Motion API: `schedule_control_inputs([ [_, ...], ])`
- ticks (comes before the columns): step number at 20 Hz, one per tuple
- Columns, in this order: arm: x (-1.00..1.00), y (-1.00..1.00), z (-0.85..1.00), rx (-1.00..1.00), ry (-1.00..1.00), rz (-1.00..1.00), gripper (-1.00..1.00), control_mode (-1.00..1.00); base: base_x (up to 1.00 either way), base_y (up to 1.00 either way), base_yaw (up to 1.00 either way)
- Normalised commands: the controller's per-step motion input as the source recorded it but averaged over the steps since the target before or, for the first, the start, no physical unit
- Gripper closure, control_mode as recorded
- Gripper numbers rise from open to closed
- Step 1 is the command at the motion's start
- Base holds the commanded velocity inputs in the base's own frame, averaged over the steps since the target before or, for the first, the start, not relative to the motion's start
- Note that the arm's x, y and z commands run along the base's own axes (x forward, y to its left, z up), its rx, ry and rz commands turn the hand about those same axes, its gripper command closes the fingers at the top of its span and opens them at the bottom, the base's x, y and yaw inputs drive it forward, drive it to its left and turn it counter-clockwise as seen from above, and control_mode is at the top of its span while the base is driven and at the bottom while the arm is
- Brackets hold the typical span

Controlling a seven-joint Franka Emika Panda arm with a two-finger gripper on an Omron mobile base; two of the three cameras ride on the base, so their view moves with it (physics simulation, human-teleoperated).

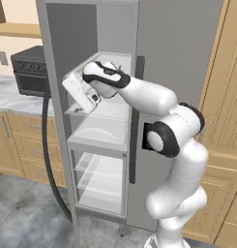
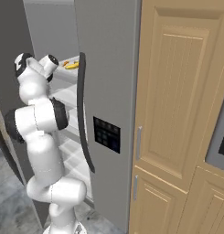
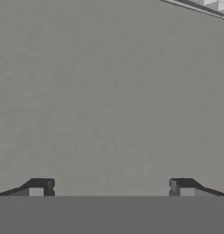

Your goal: Open the fridge, remove the banana, garlic, and shrimp, and place them on any counter.

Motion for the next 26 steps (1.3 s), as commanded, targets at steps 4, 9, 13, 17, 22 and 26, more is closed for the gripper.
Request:
schedule_control_inputs([
  [4,0.00,0.99,-0.04,0.07,0.00,0.27,-1.00,-1.00,0.00,0.00,0.00],
  [9,0.00,1.00,-0.06,0.01,0.00,0.25,-1.00,-1.00,0.00,0.00,0.00],
  [13,-0.06,0.81,0.02,0.00,-0.05,0.19,-1.00,-1.00,0.00,0.00,0.00],
  [17,-0.13,-0.70,0.34,-0.04,-0.30,-0.05,-1.00,-1.00,0.00,0.00,0.00],
  [22,-0.26,-1.00,0.17,-0.04,-0.31,-0.06,-1.00,-1.00,0.00,0.00,0.00],
  [26,-0.81,-1.00,0.00,-0.09,-0.44,0.02,-1.00,-1.00,0.00,0.00,0.00],
])
